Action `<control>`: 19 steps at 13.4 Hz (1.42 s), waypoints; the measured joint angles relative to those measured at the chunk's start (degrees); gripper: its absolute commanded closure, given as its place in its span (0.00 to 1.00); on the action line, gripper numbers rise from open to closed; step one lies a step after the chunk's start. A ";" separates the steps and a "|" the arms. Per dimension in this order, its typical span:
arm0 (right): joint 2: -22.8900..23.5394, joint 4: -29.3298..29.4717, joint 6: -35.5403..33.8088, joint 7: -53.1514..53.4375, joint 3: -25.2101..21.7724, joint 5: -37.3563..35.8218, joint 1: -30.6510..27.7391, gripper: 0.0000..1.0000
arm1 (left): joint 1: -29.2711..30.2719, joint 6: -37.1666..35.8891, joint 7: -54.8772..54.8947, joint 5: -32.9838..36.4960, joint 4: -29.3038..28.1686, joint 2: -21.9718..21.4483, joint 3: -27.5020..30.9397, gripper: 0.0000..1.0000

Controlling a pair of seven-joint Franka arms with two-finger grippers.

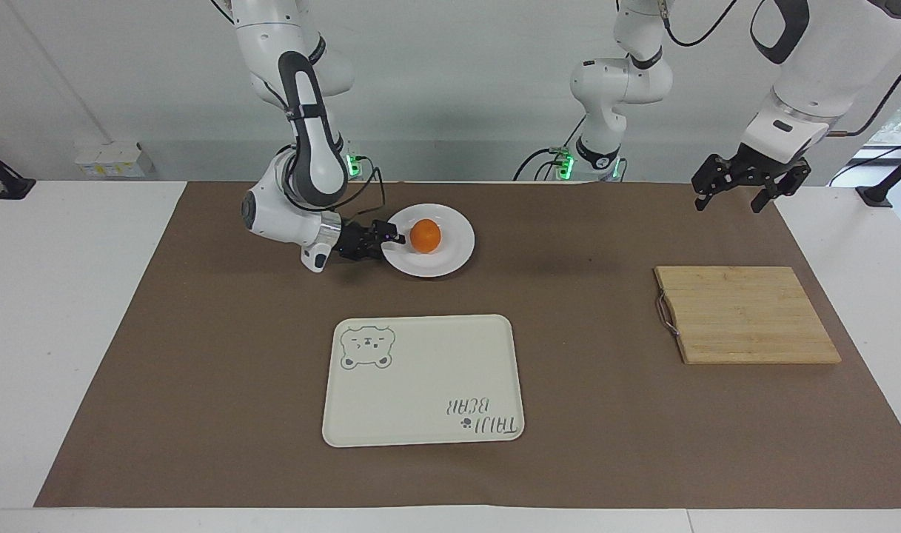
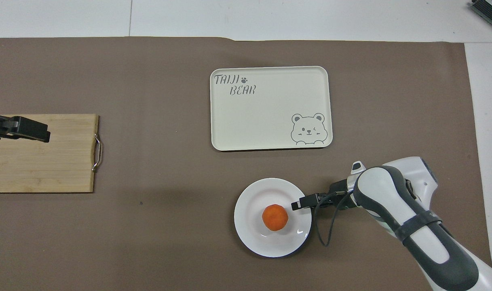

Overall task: Place orange and plate with both arms
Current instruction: 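Grip the plate rim with the right gripper, then slide the plate with the orange onto the bear tray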

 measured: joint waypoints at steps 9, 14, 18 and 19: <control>-0.64 -0.01 0.80 2.67 0.03 0.57 1.20 1.00 | 0.00 0.00 0.00 0.00 0.00 0.00 0.00 0.00; -0.19 2.35 0.92 -2.78 -0.08 2.29 1.02 1.00 | 0.00 0.00 0.00 0.00 0.00 0.00 0.00 0.00; 1.66 5.37 0.93 -6.87 -0.11 6.71 0.97 1.00 | 0.00 0.00 0.00 0.00 0.00 0.00 0.00 0.00; 2.31 6.69 0.89 -7.43 -0.11 7.25 0.84 1.00 | 0.00 0.00 0.00 0.00 0.00 0.00 0.00 0.00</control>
